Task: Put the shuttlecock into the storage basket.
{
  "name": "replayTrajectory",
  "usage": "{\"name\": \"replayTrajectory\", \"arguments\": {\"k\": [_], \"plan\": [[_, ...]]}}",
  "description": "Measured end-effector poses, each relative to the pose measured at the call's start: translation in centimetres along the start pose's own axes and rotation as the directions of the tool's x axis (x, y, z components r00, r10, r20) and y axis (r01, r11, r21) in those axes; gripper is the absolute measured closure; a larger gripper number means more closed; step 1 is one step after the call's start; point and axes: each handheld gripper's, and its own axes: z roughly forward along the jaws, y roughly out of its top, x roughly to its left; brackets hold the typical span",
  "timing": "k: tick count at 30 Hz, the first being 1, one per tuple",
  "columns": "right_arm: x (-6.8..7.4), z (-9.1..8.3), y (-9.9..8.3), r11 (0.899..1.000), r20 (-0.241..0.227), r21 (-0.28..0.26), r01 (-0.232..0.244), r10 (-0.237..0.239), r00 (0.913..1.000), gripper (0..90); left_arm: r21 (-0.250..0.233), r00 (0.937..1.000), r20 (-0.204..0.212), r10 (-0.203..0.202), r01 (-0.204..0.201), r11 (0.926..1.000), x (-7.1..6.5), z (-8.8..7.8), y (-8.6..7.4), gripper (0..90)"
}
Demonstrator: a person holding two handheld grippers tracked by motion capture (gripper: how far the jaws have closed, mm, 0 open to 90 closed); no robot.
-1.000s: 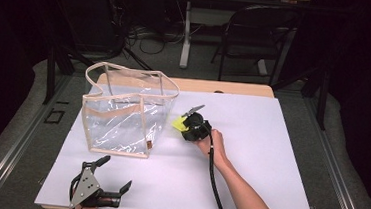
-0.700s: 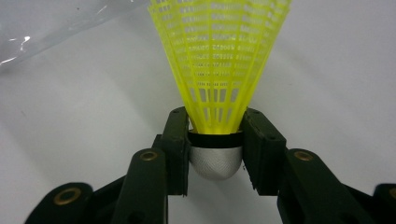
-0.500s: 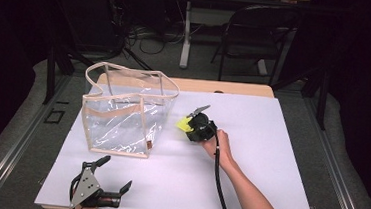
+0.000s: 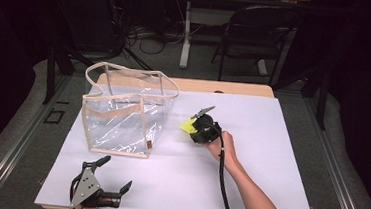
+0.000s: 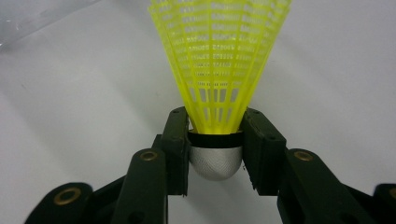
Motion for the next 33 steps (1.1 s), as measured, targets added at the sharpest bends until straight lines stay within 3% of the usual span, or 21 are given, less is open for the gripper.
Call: {"name": "replayTrajectory", "arguments": {"k": [33], "plan": [[-1.1, -1.9, -0.3, 1.0, 0.006, 0.013, 0.002, -0.002, 1.0, 64.4, -0.001, 1.0, 0.0, 0.002, -0.002, 1.0, 0.0, 0.0, 0.0, 0.0]]}}
